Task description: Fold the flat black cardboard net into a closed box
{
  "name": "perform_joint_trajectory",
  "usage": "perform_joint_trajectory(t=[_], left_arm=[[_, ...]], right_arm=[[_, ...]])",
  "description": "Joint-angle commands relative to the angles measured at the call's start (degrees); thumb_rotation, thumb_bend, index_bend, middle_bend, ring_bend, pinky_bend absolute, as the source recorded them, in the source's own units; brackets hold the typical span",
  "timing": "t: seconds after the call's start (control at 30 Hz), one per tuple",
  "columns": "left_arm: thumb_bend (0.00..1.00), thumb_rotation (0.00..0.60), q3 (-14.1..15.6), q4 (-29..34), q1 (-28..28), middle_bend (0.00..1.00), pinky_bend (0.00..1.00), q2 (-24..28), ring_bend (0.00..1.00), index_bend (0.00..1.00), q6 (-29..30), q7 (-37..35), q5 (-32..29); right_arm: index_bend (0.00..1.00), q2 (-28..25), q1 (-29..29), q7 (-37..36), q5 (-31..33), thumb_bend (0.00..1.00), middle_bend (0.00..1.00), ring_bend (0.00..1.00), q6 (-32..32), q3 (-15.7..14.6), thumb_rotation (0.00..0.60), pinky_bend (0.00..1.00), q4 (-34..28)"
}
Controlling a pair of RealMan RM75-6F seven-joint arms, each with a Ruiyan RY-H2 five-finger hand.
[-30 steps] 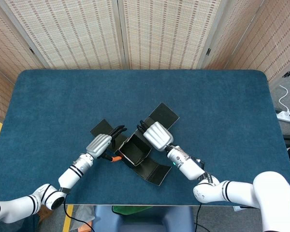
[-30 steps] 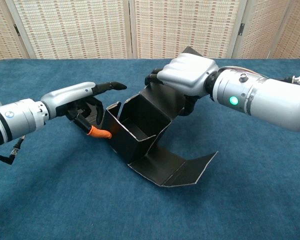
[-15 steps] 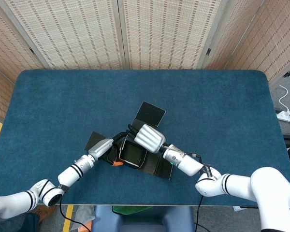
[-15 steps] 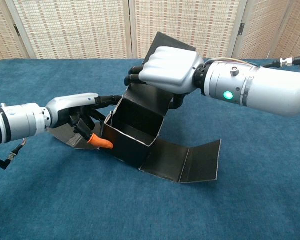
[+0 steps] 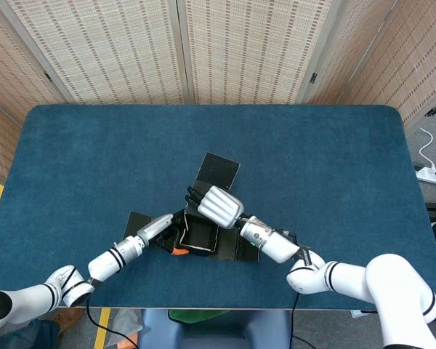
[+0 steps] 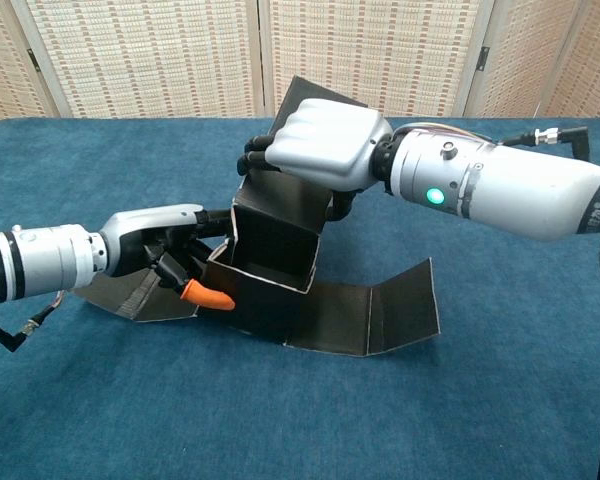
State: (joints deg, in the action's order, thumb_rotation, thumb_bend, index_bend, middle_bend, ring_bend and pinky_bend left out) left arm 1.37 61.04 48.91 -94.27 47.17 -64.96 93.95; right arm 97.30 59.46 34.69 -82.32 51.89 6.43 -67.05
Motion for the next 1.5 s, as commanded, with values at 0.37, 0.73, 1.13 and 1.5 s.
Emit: perform_joint_trajectory(t=[0.37,0.73,1.13,1.5], left_arm=[[0.22,0.6,2.6,-0.5,0.5,0.22,0.89,0.8,0.58,0.22,3.0,-7.1,0.8],[0.22,0.6,3.5,2.3,-0.5,0.27,0.89,5.1,0.58,0.26,6.4,-16.9,0.3],[0.22,0.6,2.9,6.1,-0.3,0.29,0.89,10.0,0.58,0.28,11.4,-35.5,0.6],[0.22,0.6,-0.1,12.4,0.4,0.29,0.89,13.8,0.58,0.28,10.0,-51.6,-3.9]], right_arm=[[0.0,-3.9,-3.4,1.2,4.1,0.01,0.0,0.68,1.4,1.8,0.6,1.0,-7.2],[0.0,-16.9,-14.1,-16.7,-2.9,0.05,0.0,0.68,17.7,1.0,0.6,1.0,-22.6],[0.0,-21.5,-27.7,-38.5,-5.8,0.06,0.0,0.69,32.4,-2.1,0.6,1.0,-21.3],[0.0,-15.1,-31.9,-55.8,-8.2,0.11,0.08,0.72,38.5,-0.7,0.6,1.0,-14.6]])
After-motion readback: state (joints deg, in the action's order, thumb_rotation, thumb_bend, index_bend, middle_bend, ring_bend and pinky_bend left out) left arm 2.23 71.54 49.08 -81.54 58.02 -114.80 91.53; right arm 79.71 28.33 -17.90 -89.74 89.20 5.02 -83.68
